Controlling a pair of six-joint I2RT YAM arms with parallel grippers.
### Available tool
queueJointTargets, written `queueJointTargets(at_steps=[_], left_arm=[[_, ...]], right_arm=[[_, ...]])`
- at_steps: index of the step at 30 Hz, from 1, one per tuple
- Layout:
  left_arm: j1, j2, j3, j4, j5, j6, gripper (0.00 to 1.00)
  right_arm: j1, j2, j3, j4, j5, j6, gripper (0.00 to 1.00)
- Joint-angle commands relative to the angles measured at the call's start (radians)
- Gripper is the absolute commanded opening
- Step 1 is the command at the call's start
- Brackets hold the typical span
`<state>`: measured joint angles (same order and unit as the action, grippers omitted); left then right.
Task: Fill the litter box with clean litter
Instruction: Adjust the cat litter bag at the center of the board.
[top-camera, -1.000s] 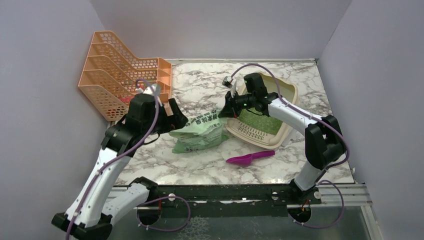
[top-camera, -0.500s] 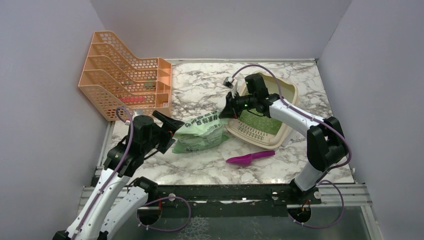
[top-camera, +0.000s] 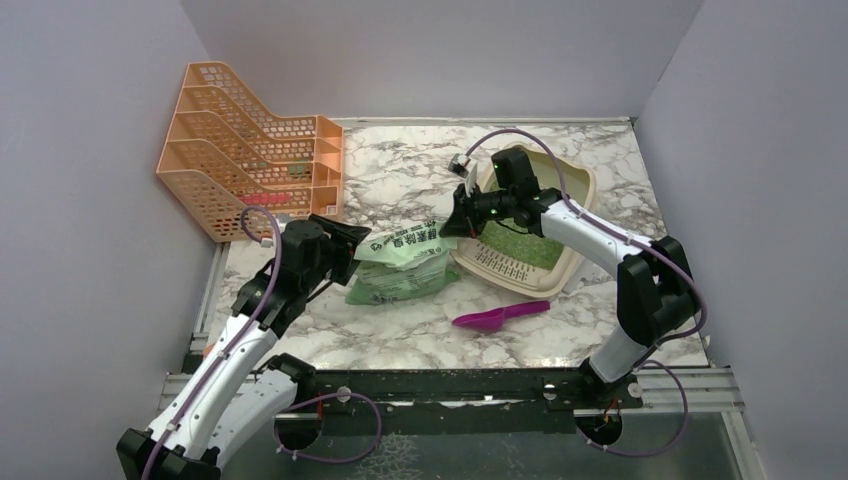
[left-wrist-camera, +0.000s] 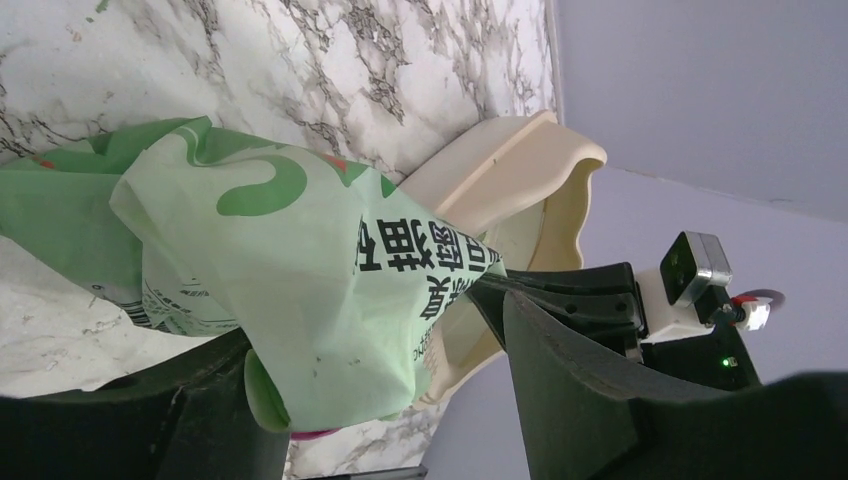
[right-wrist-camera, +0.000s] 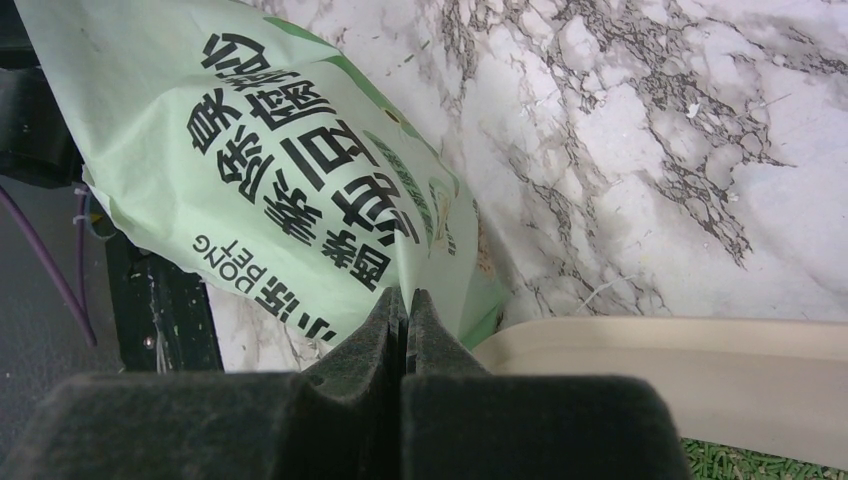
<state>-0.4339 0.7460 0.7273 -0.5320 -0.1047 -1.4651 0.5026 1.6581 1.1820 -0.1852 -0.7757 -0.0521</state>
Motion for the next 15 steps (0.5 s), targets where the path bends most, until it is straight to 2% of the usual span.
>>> queueJointTargets(at_steps=[1,8,15], left_arm=[[0.004,-0.005,-0.044,0.067,-0.011,-0.053,0.69],[0.004,-0.022,-0.159,0.164,0.036,-0.194,0.56],[-0.021,-0.003,-0.209,0.319,-0.001,-0.270,0.57]], right_arm=[[-0.006,-0.057,0.015,0.041,-0.010,0.011,0.01],[-0.007,-0.054,0.011,0.049,-0.024,0.027,0.01],[-0.007,-0.063,-0.008,0.046,-0.041,0.034,0.01]])
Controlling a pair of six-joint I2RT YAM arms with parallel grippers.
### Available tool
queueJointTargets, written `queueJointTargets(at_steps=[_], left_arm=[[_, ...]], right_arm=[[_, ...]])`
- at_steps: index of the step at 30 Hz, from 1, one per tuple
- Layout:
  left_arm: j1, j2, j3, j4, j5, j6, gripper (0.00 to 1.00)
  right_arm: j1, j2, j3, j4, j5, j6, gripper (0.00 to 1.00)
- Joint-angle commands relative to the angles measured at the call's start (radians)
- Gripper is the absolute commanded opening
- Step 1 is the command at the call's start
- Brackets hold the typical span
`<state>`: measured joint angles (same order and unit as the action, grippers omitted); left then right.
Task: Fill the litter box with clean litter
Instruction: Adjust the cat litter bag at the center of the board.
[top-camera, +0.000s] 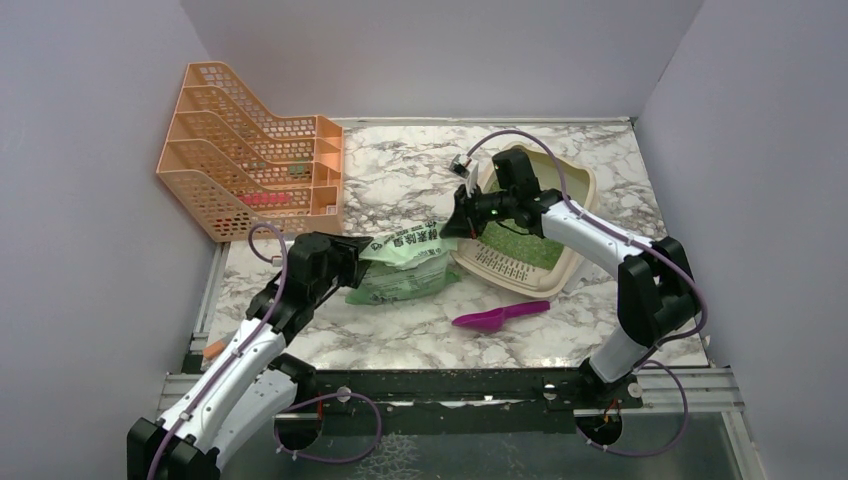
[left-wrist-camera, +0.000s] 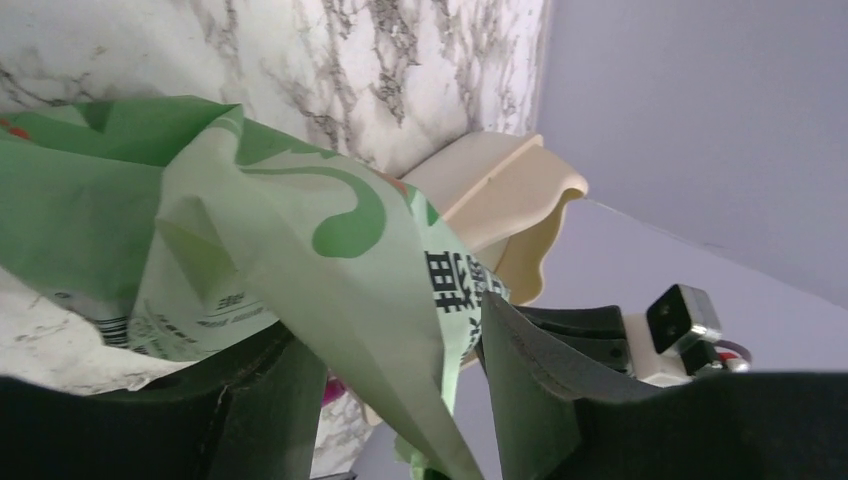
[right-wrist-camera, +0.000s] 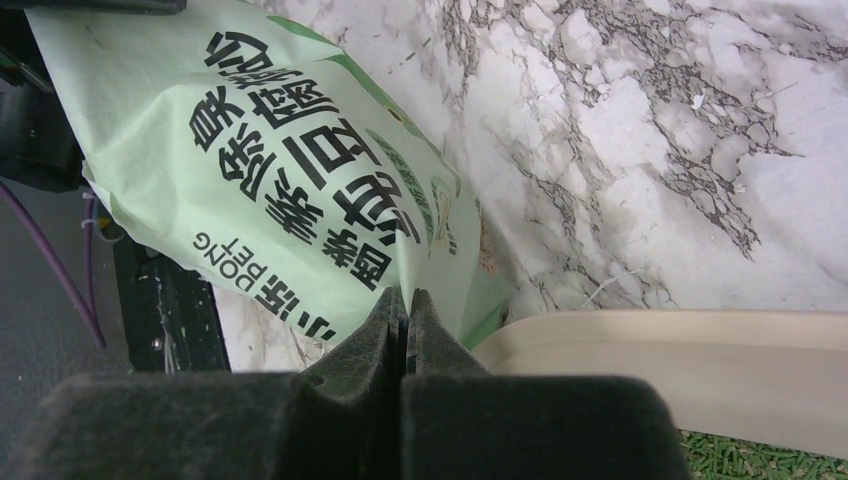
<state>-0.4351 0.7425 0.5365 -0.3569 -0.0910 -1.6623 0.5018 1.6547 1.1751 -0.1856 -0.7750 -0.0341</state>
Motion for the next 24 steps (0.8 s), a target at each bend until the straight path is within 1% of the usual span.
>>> queueJointTargets(at_steps=[1,4,7,8,9,10,11,13,16,17,18,19,22,24], left_arm=[[-0.028,-0.002,-0.028,0.171,-0.026,-0.086,0.57],[-0.052,0.007,-0.047,0.234,-0.057,-0.127,0.56],[-0.068,0.037,-0.045,0.276,-0.060,-0.132,0.51],[-0.074,0.048,-0.042,0.282,-0.059,-0.133,0.47],[-0.081,0.056,-0.040,0.286,-0.063,-0.135,0.39],[-0.087,0.055,-0.041,0.287,-0.069,-0.140,0.29],[-0.092,0.047,-0.044,0.288,-0.081,-0.140,0.26],[-0.094,0.014,-0.046,0.270,-0.124,-0.125,0.24],[-0.094,-0.052,-0.034,0.213,-0.216,-0.080,0.18],[-0.094,-0.068,-0.033,0.217,-0.243,-0.053,0.15],[-0.094,-0.079,-0.035,0.238,-0.264,0.005,0.10],[-0.094,-0.088,-0.041,0.272,-0.278,0.056,0.00],[-0.094,-0.097,-0.088,0.407,-0.274,0.156,0.00],[-0.094,-0.089,-0.102,0.433,-0.265,0.212,0.00]], right_arm=[[-0.006,-0.060,-0.002,0.043,-0.045,0.012,0.01],[-0.006,-0.063,-0.002,0.037,-0.047,0.009,0.01],[-0.006,-0.069,-0.003,0.036,-0.047,0.008,0.01],[-0.006,-0.070,-0.005,0.038,-0.047,0.008,0.01],[-0.005,-0.071,-0.006,0.038,-0.047,0.009,0.01],[-0.006,-0.073,-0.007,0.040,-0.047,0.011,0.01],[-0.005,-0.075,-0.010,0.041,-0.046,0.010,0.01],[-0.006,-0.076,-0.016,0.039,-0.037,0.007,0.01],[-0.006,-0.081,-0.030,0.024,-0.032,-0.008,0.01],[-0.005,-0.085,-0.035,0.020,-0.037,-0.013,0.01],[-0.006,-0.091,-0.040,0.018,-0.053,-0.019,0.01],[-0.006,-0.098,-0.047,0.017,-0.073,-0.022,0.01],[-0.006,-0.132,-0.067,0.027,-0.153,-0.036,0.01],[-0.006,-0.155,-0.079,0.036,-0.182,-0.036,0.01]])
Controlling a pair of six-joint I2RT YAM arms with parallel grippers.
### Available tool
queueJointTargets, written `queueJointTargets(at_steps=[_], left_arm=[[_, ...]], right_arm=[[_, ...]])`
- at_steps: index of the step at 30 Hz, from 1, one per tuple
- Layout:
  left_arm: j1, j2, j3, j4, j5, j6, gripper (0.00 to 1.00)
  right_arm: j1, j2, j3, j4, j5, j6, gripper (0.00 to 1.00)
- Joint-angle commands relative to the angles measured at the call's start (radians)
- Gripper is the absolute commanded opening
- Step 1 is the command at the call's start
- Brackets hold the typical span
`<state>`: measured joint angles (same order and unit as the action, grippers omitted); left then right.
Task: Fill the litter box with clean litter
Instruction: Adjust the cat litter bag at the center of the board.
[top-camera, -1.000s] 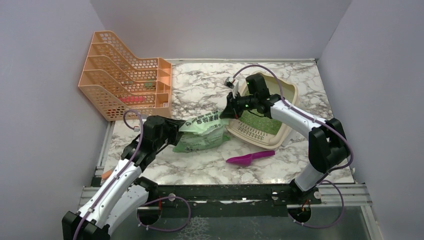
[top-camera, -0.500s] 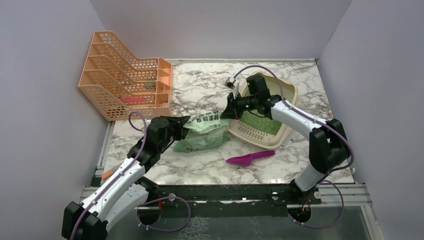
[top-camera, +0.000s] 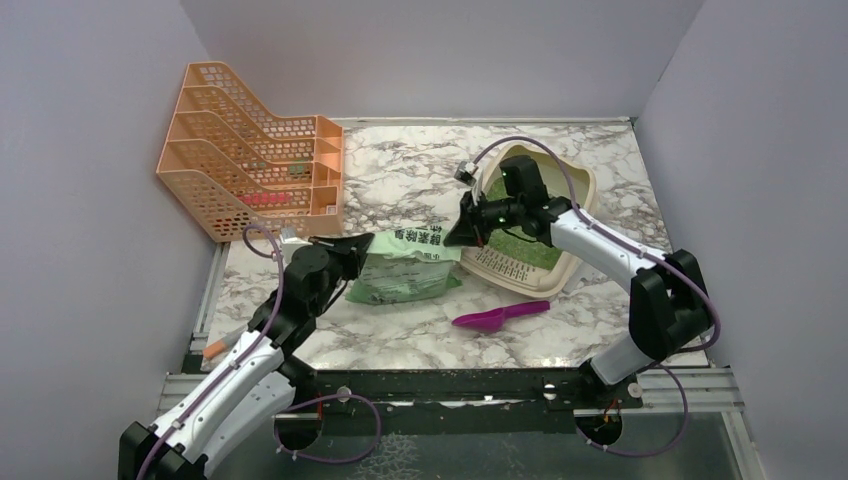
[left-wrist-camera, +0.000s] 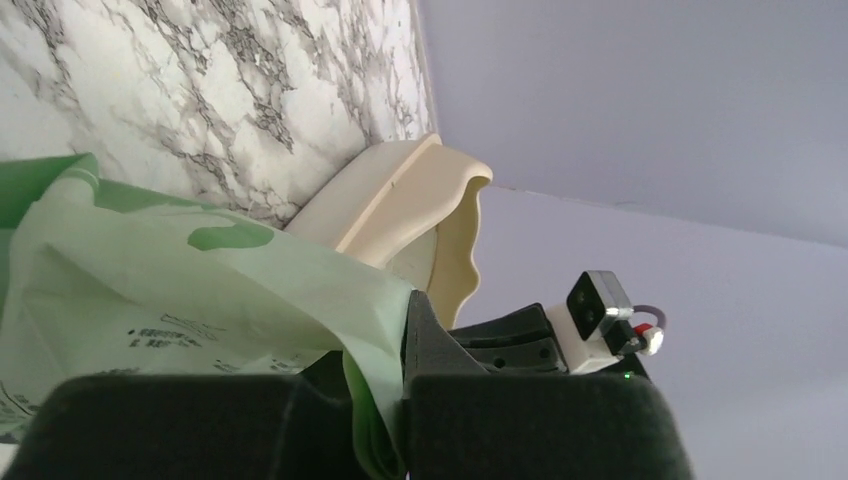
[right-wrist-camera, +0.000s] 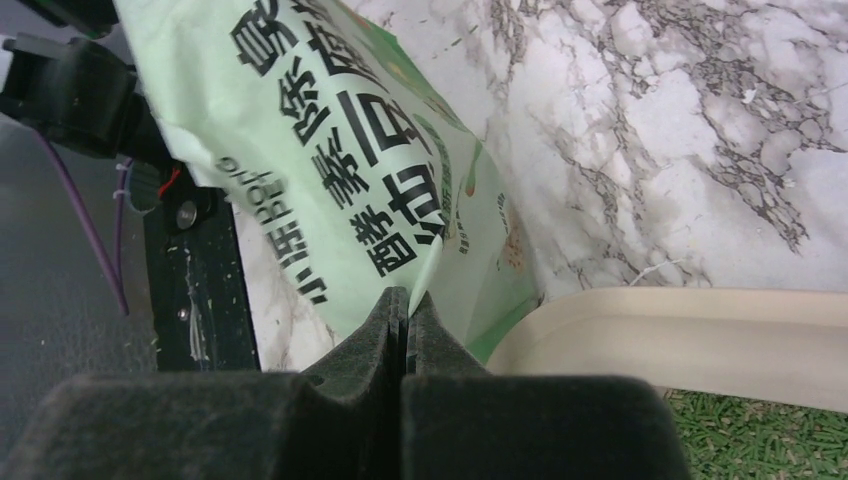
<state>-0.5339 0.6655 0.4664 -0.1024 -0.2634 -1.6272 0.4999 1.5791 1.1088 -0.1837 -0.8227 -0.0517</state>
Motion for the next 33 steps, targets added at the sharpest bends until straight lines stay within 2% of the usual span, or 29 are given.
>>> queueJointTargets(at_steps=[1,5,12,14,17,21,25,29,30,33], left_arm=[[0.005,-0.006,-0.028,0.179,-0.082,0.209,0.00],[0.005,0.001,-0.059,0.254,-0.008,0.317,0.00],[0.005,-0.028,-0.121,0.371,0.102,0.480,0.00],[0.005,-0.040,-0.148,0.399,0.118,0.496,0.00],[0.005,-0.062,-0.162,0.418,0.111,0.521,0.00],[0.005,-0.070,-0.155,0.419,0.100,0.562,0.00],[0.005,-0.053,-0.158,0.437,0.096,0.566,0.00],[0.005,-0.051,-0.176,0.464,0.081,0.572,0.00],[0.005,-0.056,-0.181,0.471,0.078,0.578,0.00],[0.005,-0.073,-0.197,0.476,0.069,0.591,0.00]], right_arm=[[-0.003,-0.087,-0.015,0.035,-0.140,-0.021,0.01],[-0.003,-0.094,-0.011,0.022,-0.144,-0.036,0.03],[-0.004,-0.024,0.094,-0.082,-0.151,-0.116,0.51],[-0.004,0.000,0.132,-0.108,-0.158,-0.130,0.60],[-0.003,0.046,0.194,-0.152,-0.178,-0.172,0.67],[-0.001,0.124,0.266,-0.193,-0.212,-0.237,0.71],[0.035,0.225,0.371,-0.339,-0.266,-0.324,0.71],[0.090,0.250,0.364,-0.386,-0.233,-0.398,0.70],[0.093,0.252,0.350,-0.362,-0.216,-0.380,0.68],[0.095,0.266,0.347,-0.339,-0.182,-0.375,0.46]])
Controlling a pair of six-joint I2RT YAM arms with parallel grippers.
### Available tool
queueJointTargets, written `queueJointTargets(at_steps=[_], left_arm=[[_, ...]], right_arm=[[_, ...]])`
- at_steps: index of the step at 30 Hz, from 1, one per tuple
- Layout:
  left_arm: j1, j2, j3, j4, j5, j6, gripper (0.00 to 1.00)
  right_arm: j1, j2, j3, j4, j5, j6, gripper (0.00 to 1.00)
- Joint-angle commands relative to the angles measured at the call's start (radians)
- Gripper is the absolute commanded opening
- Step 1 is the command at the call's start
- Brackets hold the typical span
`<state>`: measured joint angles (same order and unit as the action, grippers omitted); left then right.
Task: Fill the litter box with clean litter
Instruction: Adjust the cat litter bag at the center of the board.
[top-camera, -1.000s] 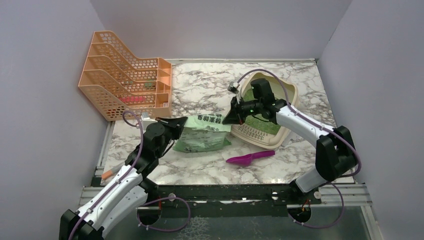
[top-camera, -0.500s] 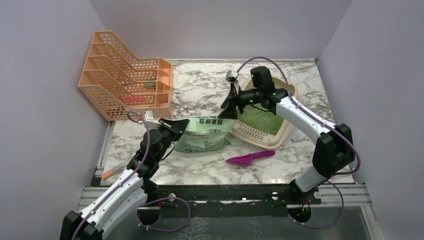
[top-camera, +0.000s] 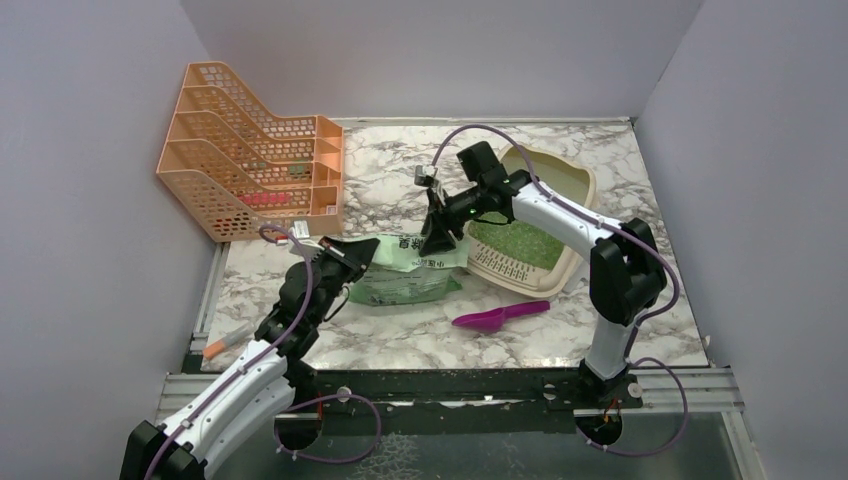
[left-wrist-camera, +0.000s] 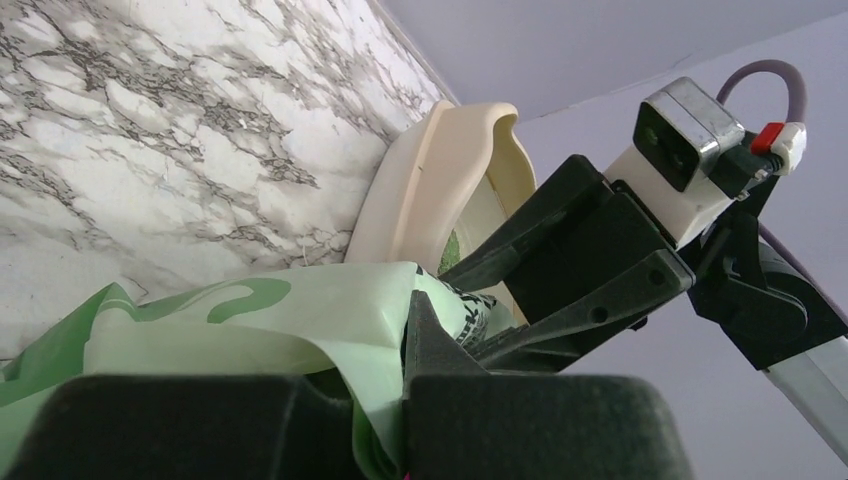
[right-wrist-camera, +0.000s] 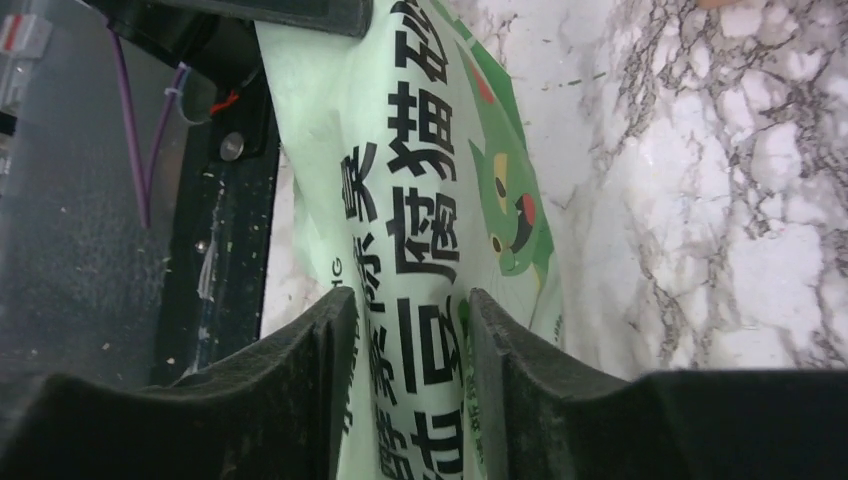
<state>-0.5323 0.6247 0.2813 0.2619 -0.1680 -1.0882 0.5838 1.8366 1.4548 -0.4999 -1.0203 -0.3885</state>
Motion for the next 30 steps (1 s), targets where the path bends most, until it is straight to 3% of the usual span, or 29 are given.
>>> queueJointTargets(at_steps=[1,3,4,6,12,17,21,23,28,30], left_arm=[[0.003,-0.040,-0.021,0.111,-0.028,0.059,0.00],[0.003,-0.055,-0.031,0.110,-0.026,0.103,0.00],[0.003,-0.064,-0.030,0.093,-0.025,0.133,0.11],[0.003,-0.091,-0.004,-0.008,-0.041,0.188,0.46],[0.005,-0.184,0.263,-0.607,-0.164,0.451,0.94],[0.005,-0.160,0.556,-0.870,-0.033,0.695,0.99],[0.005,0.126,0.770,-0.964,0.279,0.875,0.99],[0.005,0.265,0.869,-1.026,0.362,0.984,0.98],[0.005,0.350,0.942,-1.034,0.528,1.360,0.99],[0.005,0.387,0.962,-1.038,0.509,1.418,0.99]], right_arm=[[0.011,0.011,0.003,-0.022,0.019,-0.039,0.38],[0.011,0.006,0.001,-0.004,0.027,-0.039,0.21],[0.011,0.001,-0.003,0.010,0.034,-0.036,0.13],[0.011,-0.008,-0.011,0.031,0.052,-0.029,0.02],[0.010,-0.041,-0.046,0.070,0.080,-0.043,0.01],[0.011,-0.063,-0.068,0.080,0.065,-0.076,0.01],[0.011,-0.091,-0.098,0.121,0.053,-0.084,0.01],[0.010,-0.116,-0.131,0.158,0.033,-0.090,0.01],[0.010,-0.195,-0.239,0.263,-0.022,-0.116,0.01],[0.011,-0.220,-0.268,0.301,-0.030,-0.111,0.01]])
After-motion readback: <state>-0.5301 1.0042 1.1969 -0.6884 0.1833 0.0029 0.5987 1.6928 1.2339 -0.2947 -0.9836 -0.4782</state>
